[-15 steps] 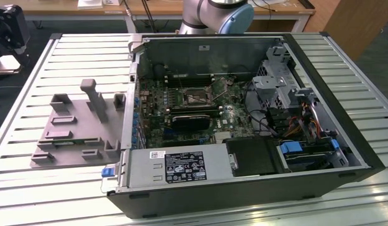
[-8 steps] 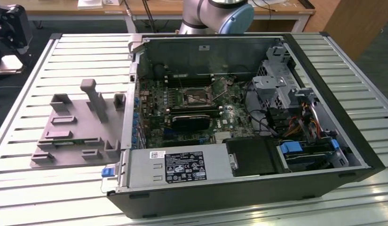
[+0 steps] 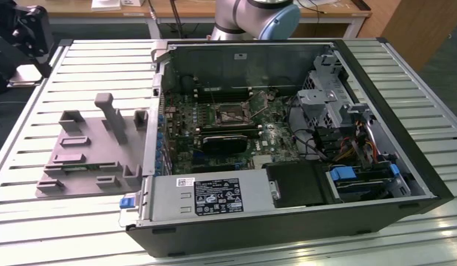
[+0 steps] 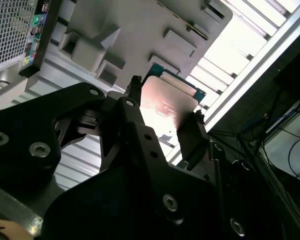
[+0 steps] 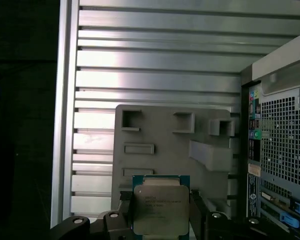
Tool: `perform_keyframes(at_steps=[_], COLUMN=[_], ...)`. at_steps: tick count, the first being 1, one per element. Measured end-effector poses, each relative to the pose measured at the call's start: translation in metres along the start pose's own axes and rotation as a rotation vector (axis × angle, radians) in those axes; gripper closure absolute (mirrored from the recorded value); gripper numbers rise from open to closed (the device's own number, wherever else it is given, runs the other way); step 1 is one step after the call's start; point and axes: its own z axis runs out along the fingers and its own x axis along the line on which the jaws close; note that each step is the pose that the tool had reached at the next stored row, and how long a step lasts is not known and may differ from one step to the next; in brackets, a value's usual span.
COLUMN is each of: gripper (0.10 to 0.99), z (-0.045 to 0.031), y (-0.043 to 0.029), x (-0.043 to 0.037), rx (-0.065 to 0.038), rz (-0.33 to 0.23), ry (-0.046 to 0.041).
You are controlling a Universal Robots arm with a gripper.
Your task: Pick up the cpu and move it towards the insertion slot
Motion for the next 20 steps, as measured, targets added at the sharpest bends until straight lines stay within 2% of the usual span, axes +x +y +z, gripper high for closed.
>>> perform_keyframes(at_steps=[3, 20], gripper=[0.549, 0.549], z=[0.0002, 0.0014], y=[-0.0002, -0.0012], x=[-0.0102, -0.0829], rx=[0.0, 0.0], rz=[0.0, 0.0], ry=[0.0001, 0.0019])
